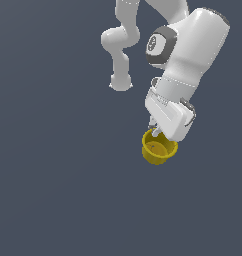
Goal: Pick up the object and move it to a goal position.
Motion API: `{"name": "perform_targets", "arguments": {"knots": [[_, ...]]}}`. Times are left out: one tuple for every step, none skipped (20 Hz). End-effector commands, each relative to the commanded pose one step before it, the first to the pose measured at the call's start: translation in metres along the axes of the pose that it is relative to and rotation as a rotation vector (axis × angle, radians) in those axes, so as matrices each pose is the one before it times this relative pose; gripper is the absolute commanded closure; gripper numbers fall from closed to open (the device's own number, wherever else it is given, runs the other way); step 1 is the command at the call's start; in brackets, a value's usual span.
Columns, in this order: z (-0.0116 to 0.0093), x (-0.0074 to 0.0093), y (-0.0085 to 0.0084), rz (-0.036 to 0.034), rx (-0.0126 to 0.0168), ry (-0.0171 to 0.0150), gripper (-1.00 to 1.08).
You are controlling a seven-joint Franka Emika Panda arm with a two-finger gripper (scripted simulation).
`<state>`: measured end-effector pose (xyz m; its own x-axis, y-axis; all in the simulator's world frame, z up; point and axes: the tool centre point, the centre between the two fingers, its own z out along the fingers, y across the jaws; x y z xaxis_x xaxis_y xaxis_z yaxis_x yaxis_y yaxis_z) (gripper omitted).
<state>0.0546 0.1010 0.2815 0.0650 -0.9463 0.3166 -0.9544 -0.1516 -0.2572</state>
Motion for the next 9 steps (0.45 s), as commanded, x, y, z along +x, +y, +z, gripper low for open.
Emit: {"name": "perform_targets", "arguments": {"knots": [[-0.01086,0.00327,-0.00871,0.00013,0.00192,-0.00147,1.08],[-0.00265,0.00065,-0.00229,-0.00030,0.00019,-0.00091,1.08],[-0.00213,0.00056,-0.00195,-0.00013,0.00008,-0.00046,1.08],[-0.00171,0.00039,-0.00162,-0.00017,0.00009,-0.00066,1.08],[-0.00128,0.00027,-0.00130,-0.00011,0.00005,-0.00047,1.08],[-0.00091,0.00014,-0.00099,-0.00014,0.00007,-0.00067,1.08],[-0.00058,0.00006,-0.00070,-0.00009,0.00004,-0.00048,1.08],[-0.00030,0.00002,-0.00041,0.00000,0.00000,0.00000,1.08],[-0.00010,-0.00001,-0.00013,-0.00008,0.00003,-0.00048,1.08]]}}
